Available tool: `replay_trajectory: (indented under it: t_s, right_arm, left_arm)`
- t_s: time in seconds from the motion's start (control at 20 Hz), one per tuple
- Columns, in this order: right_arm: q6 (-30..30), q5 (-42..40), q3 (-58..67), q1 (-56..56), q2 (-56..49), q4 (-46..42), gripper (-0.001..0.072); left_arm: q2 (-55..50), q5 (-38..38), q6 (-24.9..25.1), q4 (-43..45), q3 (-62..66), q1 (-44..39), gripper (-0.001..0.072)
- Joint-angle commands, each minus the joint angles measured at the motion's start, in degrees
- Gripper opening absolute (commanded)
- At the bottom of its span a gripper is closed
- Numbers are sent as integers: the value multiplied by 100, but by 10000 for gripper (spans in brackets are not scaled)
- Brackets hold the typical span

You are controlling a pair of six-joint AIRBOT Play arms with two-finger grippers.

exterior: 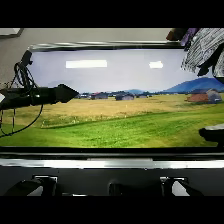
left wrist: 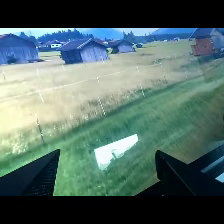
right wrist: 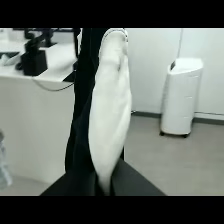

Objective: Fold the clothes and pants, and hang the long-sleeved shirts on hangers.

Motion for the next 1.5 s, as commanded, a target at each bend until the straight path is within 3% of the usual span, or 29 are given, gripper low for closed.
replay_trajectory:
  t_s: [0.0,0.45,0.9,0.95,1.05,1.1,1.3,1.45]
  right_arm:
    - [-33,-350,44,-782,-175,479,33]
    - [26,-938,37,-2603,-479,2212,34]
    - [-103,-693,-92,-2636,-675,2391,42]
    - [-103,-608,-94,-2636,-603,2391,143]
    - [-109,-481,-92,-2636,-382,2363,519]
    - [-203,-474,-94,-2636,-216,2361,558]
    - [-225,-597,-92,-2629,605,2483,560]
    - [-516,-990,-94,-2629,874,4352,559]
  left_arm:
    - [-22,4,2,2,2,-2,677]
    - [-96,4,70,7,2,-2,677]
    - [-153,0,68,7,2,-2,677]
    - [-153,2,68,7,2,-2,677]
    - [-142,-90,-125,2,2,-2,677]
    - [-144,-149,-214,2,2,0,677]
    - [-144,-149,-210,7,2,11,678]
    - [-144,-129,-190,216,2,11,678]
